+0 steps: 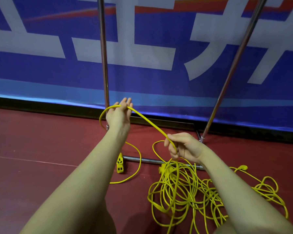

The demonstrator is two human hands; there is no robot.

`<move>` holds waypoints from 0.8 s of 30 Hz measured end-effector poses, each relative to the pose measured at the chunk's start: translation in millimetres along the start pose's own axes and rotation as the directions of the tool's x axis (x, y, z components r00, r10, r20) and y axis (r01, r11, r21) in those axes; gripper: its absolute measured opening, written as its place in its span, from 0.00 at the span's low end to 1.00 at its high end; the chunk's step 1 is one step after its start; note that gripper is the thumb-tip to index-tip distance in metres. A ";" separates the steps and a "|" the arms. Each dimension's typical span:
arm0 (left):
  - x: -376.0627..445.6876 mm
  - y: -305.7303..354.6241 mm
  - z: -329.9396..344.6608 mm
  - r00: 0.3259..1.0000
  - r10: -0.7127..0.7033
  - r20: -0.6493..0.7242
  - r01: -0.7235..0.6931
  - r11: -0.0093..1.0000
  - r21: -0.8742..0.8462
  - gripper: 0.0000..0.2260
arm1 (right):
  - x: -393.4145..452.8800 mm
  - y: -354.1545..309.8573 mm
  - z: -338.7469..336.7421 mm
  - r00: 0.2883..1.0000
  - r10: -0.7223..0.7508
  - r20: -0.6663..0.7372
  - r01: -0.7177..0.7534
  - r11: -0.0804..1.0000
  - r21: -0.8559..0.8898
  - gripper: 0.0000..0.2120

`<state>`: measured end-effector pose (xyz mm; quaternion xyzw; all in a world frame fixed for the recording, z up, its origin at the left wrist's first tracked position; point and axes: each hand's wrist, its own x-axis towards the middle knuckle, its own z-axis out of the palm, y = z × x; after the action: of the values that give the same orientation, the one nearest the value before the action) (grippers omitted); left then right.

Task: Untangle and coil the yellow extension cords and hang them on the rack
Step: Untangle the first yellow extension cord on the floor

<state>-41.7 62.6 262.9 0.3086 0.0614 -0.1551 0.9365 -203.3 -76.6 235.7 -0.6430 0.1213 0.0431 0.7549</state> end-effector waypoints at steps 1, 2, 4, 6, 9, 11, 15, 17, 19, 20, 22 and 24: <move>1.5 0.7 -2.0 1.000 -0.013 -0.014 0.013 1.000 0.001 0.17 | -0.1 -0.6 -0.7 1.000 -0.017 -0.025 0.017 1.000 -0.009 0.13; 0.5 1.2 -2.8 0.999 -0.040 -0.014 0.040 0.999 0.016 0.15 | 0.2 -1.4 -1.6 0.998 -0.036 -0.053 0.036 0.999 -0.014 0.13; -7.6 -1.4 -1.3 0.990 -0.132 0.041 0.126 0.986 0.112 0.12 | 1.0 -4.7 -2.3 0.993 -0.071 -0.099 0.069 0.997 -0.022 0.13; -23.9 -9.1 3.6 0.955 -0.255 0.154 0.209 0.942 0.262 0.12 | 2.5 -7.5 0.2 0.991 -0.088 -0.104 0.085 0.996 -0.032 0.14; -45.7 -22.6 12.5 0.884 -0.389 0.261 0.261 0.871 0.417 0.09 | 6.2 -10.0 8.9 0.993 -0.098 -0.061 0.094 0.994 -0.060 0.14; -50.6 -25.7 17.4 0.880 -0.395 0.264 0.259 0.865 0.430 0.08 | 8.4 -12.6 13.6 0.993 -0.106 -0.052 0.104 0.993 -0.052 0.14; -39.0 -14.9 24.9 0.933 -0.229 0.277 0.149 0.948 0.281 0.11 | 5.7 -16.2 16.1 0.997 -0.080 -0.005 0.080 0.996 0.038 0.16; -20.0 0.7 20.8 0.974 -0.113 0.195 0.091 0.989 0.118 0.13 | -0.3 -16.6 14.8 0.998 -0.038 0.050 0.038 0.999 0.001 0.17; -1.2 16.8 9.4 0.992 -0.070 0.109 0.070 0.998 0.011 0.09 | -5.3 -15.8 9.7 0.998 -0.022 0.062 0.025 0.999 -0.045 0.17; 3.1 20.6 2.7 0.994 -0.077 0.082 0.077 0.997 0.006 0.08 | -6.5 -15.4 6.5 0.998 -0.028 0.053 0.030 0.998 -0.049 0.16; 3.0 19.2 -6.8 0.992 -0.113 0.054 0.111 0.993 0.046 0.12 | -5.6 -14.0 0.4 0.999 -0.044 0.024 0.045 0.998 -0.035 0.15; -3.1 11.8 -7.2 0.989 -0.139 0.042 0.136 0.988 0.074 0.12 | -2.6 -12.4 -2.6 0.999 -0.051 -0.008 0.051 0.999 -0.015 0.15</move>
<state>-40.9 76.7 264.4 0.3329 0.0547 -0.2287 0.9132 -203.5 -81.1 247.9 -0.6518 0.1078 0.0221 0.7503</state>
